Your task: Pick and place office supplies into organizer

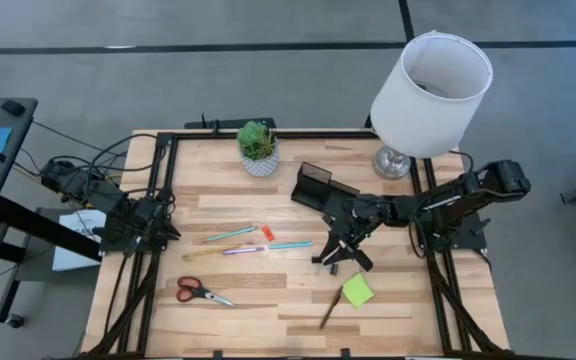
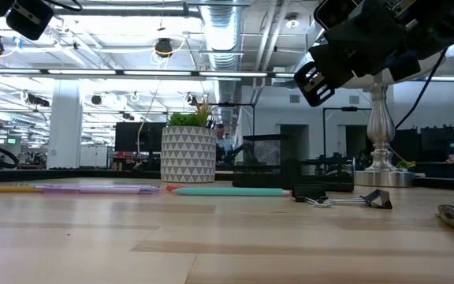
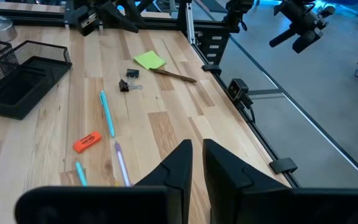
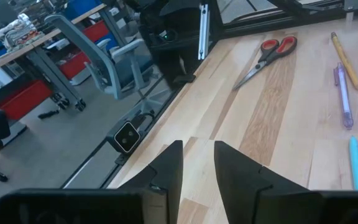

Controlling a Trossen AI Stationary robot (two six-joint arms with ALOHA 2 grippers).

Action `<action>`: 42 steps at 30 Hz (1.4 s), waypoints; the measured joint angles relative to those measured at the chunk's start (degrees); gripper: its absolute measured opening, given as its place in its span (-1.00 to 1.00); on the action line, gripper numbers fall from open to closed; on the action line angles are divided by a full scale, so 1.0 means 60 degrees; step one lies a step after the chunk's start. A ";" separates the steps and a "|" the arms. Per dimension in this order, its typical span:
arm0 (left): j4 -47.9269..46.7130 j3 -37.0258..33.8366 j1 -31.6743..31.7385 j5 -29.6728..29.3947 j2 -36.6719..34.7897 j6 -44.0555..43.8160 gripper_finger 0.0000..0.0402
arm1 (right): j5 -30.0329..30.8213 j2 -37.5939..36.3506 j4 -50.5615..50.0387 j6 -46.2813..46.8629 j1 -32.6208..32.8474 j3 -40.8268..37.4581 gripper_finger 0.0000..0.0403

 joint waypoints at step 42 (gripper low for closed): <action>0.0001 0.0001 0.0002 -0.0174 0.0000 0.0022 -0.84 | 0.0001 0.0000 0.0003 0.0000 -0.0001 0.0000 -0.57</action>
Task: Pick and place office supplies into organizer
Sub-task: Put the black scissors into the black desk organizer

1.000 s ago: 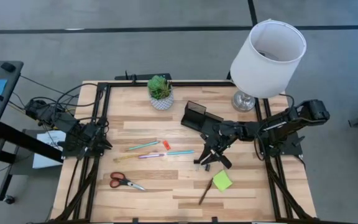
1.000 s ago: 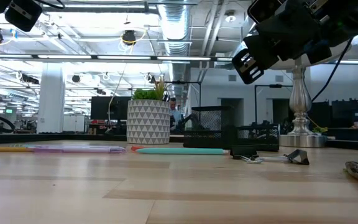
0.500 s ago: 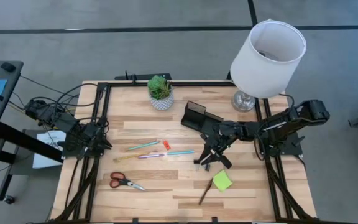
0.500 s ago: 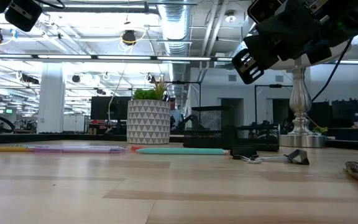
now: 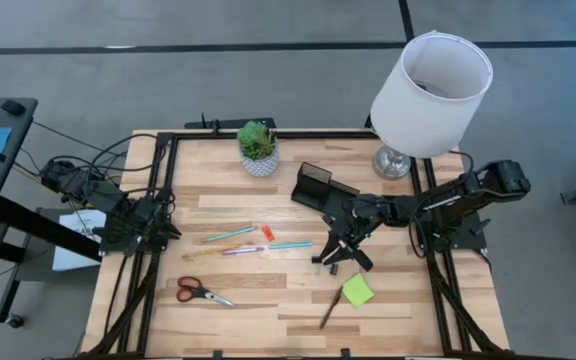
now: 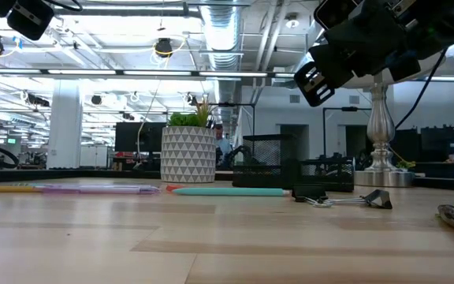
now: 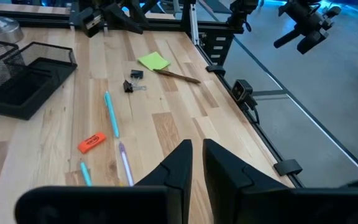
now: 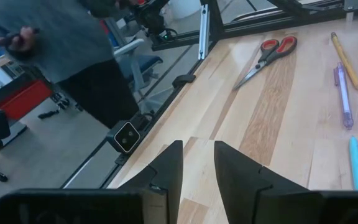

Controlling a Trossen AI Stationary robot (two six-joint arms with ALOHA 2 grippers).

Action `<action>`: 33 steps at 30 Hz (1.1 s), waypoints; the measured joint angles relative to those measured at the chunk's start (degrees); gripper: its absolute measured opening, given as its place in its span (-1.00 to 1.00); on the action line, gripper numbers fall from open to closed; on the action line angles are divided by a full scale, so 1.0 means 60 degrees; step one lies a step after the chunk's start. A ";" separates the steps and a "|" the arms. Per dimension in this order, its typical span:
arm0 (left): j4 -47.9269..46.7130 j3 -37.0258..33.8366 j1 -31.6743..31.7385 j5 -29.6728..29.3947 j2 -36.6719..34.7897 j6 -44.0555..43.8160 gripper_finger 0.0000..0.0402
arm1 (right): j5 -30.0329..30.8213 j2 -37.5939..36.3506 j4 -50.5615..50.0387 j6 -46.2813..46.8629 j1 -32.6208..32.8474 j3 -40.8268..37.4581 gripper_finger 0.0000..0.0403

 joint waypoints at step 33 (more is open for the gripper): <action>1.1618 -0.0007 0.0000 -0.4081 0.5956 -0.0227 -0.84 | 0.0000 0.0000 0.0000 -0.0001 0.0000 0.0000 -0.57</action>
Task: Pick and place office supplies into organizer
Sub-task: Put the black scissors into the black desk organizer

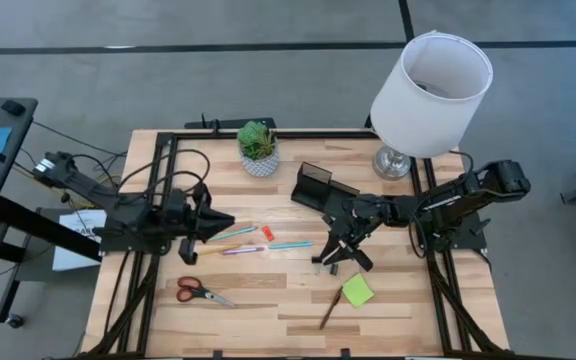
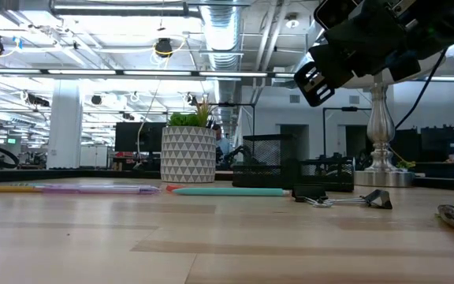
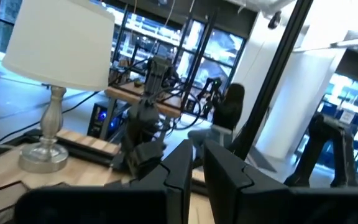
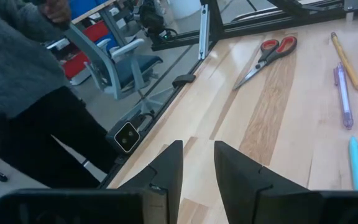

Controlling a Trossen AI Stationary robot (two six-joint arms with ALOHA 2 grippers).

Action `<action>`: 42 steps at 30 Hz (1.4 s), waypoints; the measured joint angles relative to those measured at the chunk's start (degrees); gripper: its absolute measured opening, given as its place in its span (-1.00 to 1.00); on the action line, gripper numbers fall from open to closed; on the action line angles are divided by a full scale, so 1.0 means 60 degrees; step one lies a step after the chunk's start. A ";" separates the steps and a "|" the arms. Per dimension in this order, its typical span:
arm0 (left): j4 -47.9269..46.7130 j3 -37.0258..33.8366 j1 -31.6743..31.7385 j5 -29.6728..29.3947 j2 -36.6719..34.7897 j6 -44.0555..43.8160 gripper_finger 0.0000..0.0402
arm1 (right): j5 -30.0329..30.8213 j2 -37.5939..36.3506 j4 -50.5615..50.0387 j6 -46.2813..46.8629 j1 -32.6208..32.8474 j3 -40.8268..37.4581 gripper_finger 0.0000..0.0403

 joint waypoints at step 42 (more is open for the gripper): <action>0.0643 0.0000 0.0000 -0.0018 0.0386 -0.1644 -0.84 | 0.0001 0.0000 -0.0004 -0.0001 0.0002 0.0000 -0.57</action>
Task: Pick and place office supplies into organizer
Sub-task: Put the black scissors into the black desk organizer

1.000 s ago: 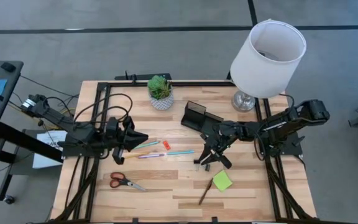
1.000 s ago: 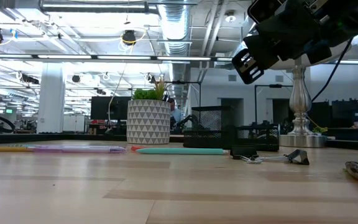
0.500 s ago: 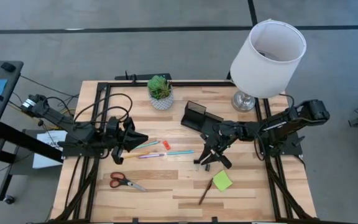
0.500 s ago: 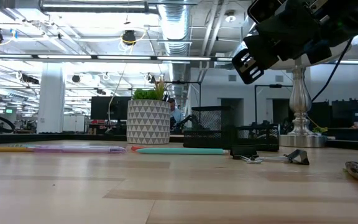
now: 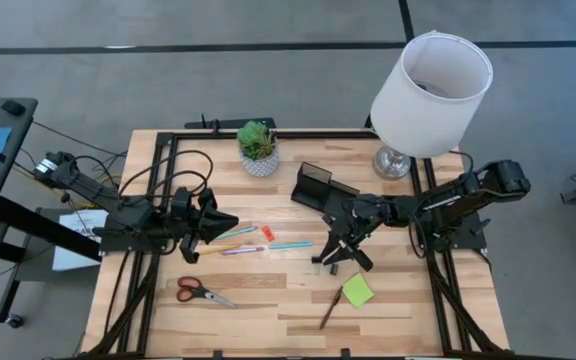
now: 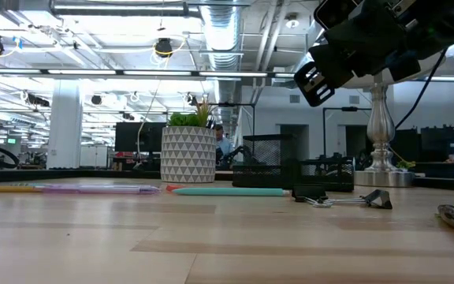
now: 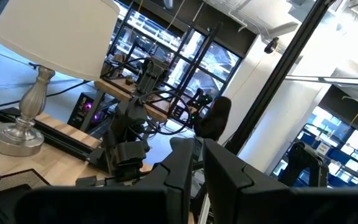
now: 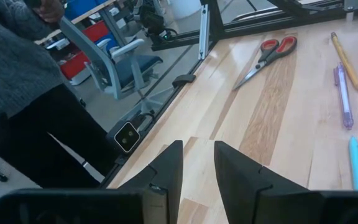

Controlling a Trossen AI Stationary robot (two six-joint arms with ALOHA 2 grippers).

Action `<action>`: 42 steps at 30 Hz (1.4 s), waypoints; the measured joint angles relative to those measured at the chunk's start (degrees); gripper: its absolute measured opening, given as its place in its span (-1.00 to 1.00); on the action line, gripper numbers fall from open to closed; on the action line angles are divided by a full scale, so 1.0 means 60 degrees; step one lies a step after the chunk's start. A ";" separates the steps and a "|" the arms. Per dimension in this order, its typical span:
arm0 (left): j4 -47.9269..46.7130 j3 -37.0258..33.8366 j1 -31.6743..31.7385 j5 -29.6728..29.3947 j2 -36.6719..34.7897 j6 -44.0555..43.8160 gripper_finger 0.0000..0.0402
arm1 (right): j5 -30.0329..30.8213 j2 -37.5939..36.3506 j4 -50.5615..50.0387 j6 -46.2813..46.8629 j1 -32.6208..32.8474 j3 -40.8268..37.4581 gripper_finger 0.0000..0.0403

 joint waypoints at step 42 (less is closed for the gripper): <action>-0.1331 0.0011 -0.0015 -0.0776 -0.0004 -0.1072 -0.84 | 0.0794 -0.0004 0.0981 0.2888 0.0083 -0.0004 -0.57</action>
